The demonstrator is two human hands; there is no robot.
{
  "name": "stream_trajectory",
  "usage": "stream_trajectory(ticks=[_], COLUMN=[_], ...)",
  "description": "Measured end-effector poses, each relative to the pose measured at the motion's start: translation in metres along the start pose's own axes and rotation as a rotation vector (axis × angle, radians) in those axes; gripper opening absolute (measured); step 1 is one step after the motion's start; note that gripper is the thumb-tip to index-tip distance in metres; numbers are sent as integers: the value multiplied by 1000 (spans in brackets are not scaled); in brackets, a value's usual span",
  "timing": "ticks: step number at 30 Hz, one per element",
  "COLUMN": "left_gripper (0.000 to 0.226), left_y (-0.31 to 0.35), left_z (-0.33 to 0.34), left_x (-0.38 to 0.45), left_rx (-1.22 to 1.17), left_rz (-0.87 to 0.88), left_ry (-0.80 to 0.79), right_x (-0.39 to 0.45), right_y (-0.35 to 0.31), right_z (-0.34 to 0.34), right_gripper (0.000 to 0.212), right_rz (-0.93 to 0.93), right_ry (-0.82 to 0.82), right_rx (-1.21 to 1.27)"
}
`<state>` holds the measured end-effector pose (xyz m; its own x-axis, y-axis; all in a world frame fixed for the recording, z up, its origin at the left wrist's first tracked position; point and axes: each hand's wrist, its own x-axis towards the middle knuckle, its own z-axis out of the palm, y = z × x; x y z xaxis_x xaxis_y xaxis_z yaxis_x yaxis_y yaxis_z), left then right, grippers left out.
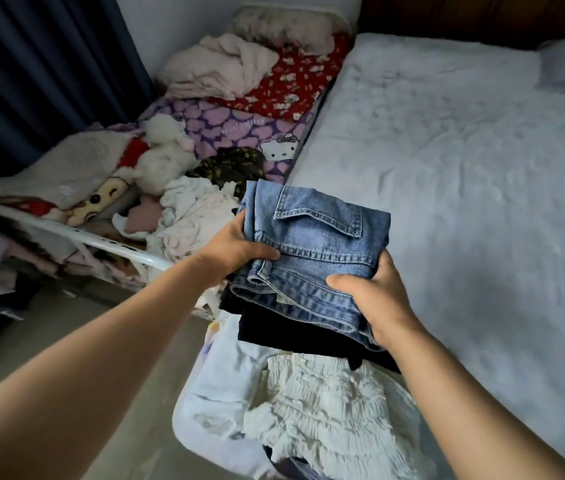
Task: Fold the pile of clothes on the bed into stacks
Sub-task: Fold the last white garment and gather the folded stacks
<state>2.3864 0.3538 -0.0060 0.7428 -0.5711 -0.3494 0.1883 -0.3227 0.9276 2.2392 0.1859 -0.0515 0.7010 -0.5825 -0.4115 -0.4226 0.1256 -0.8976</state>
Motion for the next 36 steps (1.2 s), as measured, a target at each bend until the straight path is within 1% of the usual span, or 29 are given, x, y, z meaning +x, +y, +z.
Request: stream_trajectory(ticks=[4,8,11,13,15,16,17,18,19,20,21,23,26,30,32,34,35,36], left_gripper=[56,57,61,66,76,91,105,112,112,106,96,77,60,32,31,34,46,64], left_y=[-10,-28,-49,-65,-86,-103,-120,-139,-161,-180,-195,-215,-219,-199,-189,-182,-180,-180], left_z=[-31,-53,-64,-68,-71,-73,-73,-72,-69,-64,-56,-42,-36,-34,-28,-23,-21,-19], left_x=[-36,-62,-72,-73,-72,-70,-68,-66,-64,-63,-65,-64,-59,-53,-50,-46,-43,-42], left_rx=[30,81,51,62,244,342,426,502,587,683,785,956,1022,1113,1208,1226,1212,1213], left_rz=[-89,-161,-234,-275,-297,-299,-298,-312,-319,-329,-327,-282,-233,-203,-183,-183,-202,-221], left_ry=[15,29,-1,-27,-57,-84,-122,-182,-243,-300,-347,-358,-325,-254,-217,-170,-167,-190], right_x=[-36,-66,-83,-92,-98,-100,-101,-102,-102,-102,-101,-97,-90,-77,-70,-63,-58,-55], right_y=[3,20,32,40,51,57,63,70,76,81,85,92,95,94,94,92,93,95], right_z=[32,63,76,81,84,84,83,82,81,80,78,78,81,89,95,104,109,113], right_gripper=[86,91,88,90,101,107,108,103,94,85,78,73,73,69,65,63,64,66], right_rz=[38,78,106,120,183,226,256,250,198,138,90,62,25,-29,-56,-84,-95,-102], right_ry=[-34,-35,-22,-14,-74,-121,-170,-217,-276,-346,-414,-488,-485,-442,-433,-437,-446,-458], right_rx=[4,16,-67,-167,-330,-450,-609,-793,-960,-1074,-1137,-1192,-1230,-1220,-1206,-1203,-1207,-1211])
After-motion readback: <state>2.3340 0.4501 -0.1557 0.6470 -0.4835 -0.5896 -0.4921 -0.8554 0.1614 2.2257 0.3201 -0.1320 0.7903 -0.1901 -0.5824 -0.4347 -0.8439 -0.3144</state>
